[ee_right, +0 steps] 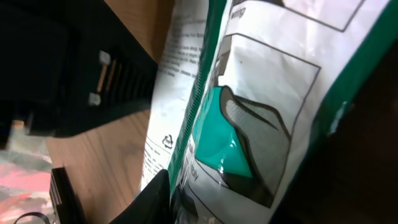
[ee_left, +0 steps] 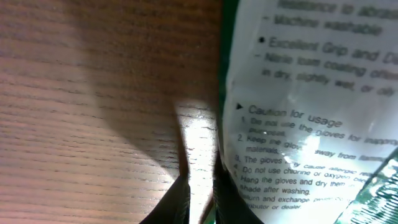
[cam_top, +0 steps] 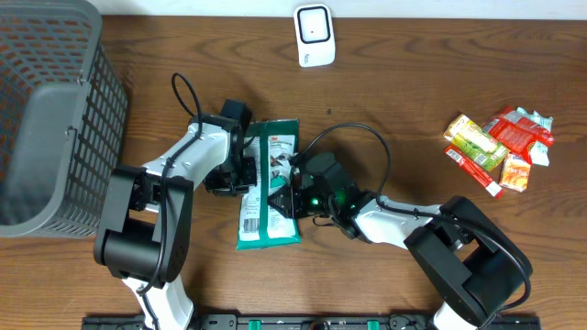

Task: Scan the item barcode
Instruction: 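Move the right gripper to the gloves pack and grasp its right edge, then release the left gripper and lift the gloves pack with the right gripper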

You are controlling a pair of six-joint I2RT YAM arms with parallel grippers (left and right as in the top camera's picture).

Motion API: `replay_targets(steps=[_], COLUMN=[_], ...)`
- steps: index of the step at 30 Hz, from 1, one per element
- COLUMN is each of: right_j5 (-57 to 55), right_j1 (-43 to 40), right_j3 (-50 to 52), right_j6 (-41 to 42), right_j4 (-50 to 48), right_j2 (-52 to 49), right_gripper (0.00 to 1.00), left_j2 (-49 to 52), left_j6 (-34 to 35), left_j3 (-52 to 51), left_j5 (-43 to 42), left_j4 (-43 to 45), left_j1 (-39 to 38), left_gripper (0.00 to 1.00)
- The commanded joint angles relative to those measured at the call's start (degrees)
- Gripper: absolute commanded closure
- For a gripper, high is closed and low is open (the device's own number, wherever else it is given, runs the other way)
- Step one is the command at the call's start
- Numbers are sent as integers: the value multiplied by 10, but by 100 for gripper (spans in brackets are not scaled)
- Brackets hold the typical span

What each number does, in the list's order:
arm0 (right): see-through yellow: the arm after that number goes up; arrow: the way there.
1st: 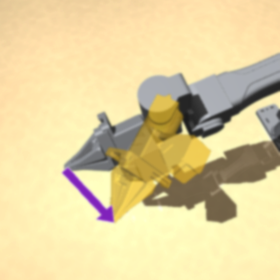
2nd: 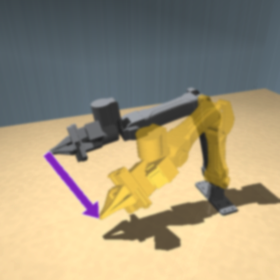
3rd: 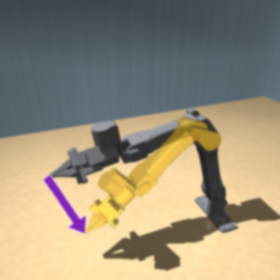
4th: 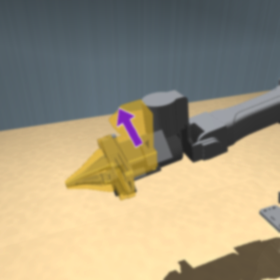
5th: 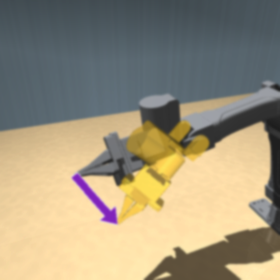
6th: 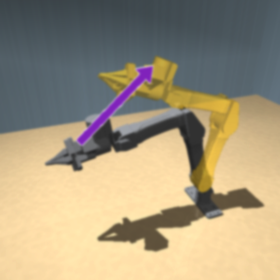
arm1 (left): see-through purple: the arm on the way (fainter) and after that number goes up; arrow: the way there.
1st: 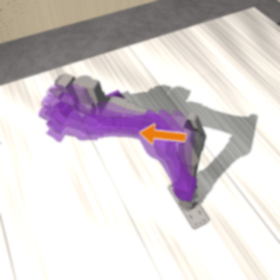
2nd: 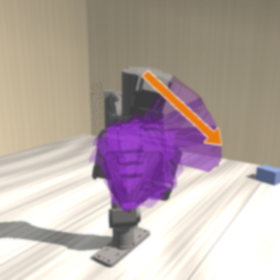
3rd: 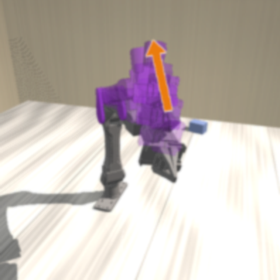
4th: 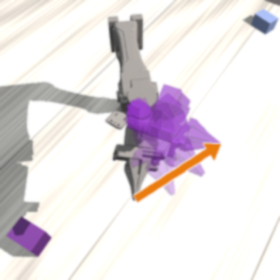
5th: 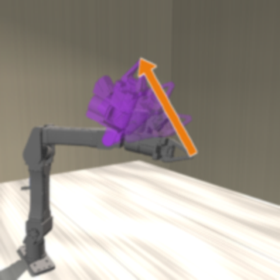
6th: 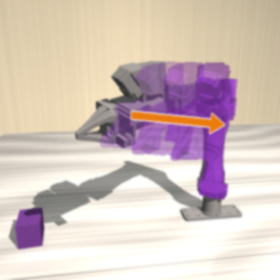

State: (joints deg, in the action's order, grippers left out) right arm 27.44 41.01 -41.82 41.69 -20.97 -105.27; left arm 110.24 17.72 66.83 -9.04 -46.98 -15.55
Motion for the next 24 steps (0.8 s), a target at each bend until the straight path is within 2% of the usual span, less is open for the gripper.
replay_targets(steps=[1, 4, 6, 9, 10, 11, 13, 19, 24], right_j5=[-6, 0, 13, 31, 38, 44, 43, 41, 23], right_j1=[7, 7, 7, 7, 7, 7, 7, -8, -43], right_j3=[-1, -1, -1, -1, -1, -1, -1, -3, -42], right_j6=[-17, -23, -43, -54, -53, -53, -59, -123, -202], right_j4=[-14, -14, -14, -12, -9, -6, 3, 66, 236], right_j2=[-3, -3, -3, -3, -2, 0, 10, 69, 133], right_gripper=[70, 77, 85, 91, 97, 99, 99, 99, 99], left_j2=[52, 52, 50, 44, 39, 31, 14, -72, -177], left_j6=[-16, -16, -19, -25, -25, -25, -25, -24, -18], left_j3=[-30, -30, -30, -28, -28, -28, -28, -27, -22], left_j5=[-26, -26, -26, -25, -25, -25, -25, -25, -23], left_j4=[31, 30, 30, 30, 30, 30, 30, 35, 36], left_j1=[-11, -12, -11, -11, -11, -11, -11, -8, 21], left_gripper=[84, 84, 84, 84, 83, 83, 78, 77, 77])
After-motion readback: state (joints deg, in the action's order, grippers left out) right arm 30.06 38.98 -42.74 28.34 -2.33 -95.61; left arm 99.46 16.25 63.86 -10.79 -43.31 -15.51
